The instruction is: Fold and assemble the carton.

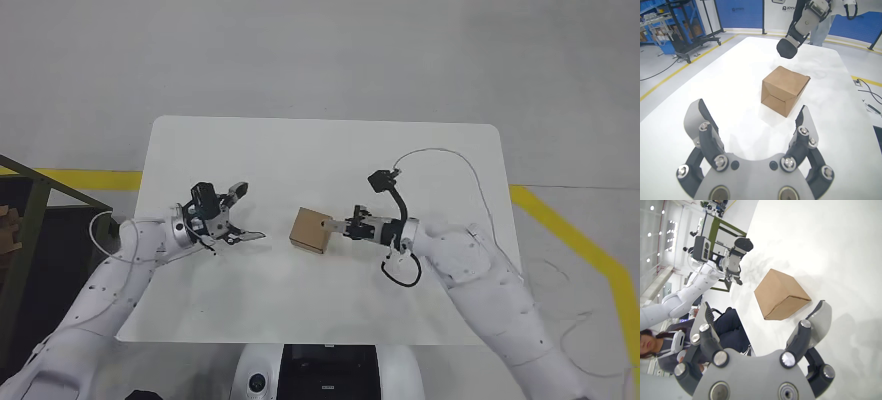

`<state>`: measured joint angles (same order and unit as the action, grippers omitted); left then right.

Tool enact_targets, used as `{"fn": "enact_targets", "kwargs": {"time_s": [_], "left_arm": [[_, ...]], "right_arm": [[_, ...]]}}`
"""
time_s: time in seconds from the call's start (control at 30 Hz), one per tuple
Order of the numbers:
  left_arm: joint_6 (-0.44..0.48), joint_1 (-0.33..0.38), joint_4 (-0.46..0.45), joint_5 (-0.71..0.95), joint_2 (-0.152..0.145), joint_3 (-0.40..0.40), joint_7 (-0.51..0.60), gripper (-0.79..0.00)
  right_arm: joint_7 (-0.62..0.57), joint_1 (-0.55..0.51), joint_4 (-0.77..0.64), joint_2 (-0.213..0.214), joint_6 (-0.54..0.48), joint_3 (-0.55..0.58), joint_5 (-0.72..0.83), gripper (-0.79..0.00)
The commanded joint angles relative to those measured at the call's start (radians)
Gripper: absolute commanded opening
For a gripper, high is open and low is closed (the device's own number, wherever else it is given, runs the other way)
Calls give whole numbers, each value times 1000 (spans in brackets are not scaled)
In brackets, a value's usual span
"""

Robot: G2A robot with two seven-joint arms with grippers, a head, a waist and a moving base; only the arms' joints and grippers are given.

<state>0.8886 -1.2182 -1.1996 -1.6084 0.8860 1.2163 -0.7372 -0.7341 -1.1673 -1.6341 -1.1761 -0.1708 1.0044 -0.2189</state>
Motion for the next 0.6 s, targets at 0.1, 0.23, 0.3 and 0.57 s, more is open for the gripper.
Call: {"fn": "enact_targets", "kwargs": {"time_s": [0.1,0.23,0.3,0.57], "left_arm": [[-3,-42,-24,31,-17,68,8,0],[0,-68,-45,41,-24,95,15,0],[-2,-78,-53,44,-26,101,21,0],[-20,-88,-54,55,-25,97,39,0]], "right_arm": [[23,-70,-154,1,210,-41,-104,0],[-54,-85,-191,2,253,-59,-77,0],[-84,-92,-207,2,269,-76,-74,0],[-133,-47,-137,-19,272,-162,-13,0]]}}
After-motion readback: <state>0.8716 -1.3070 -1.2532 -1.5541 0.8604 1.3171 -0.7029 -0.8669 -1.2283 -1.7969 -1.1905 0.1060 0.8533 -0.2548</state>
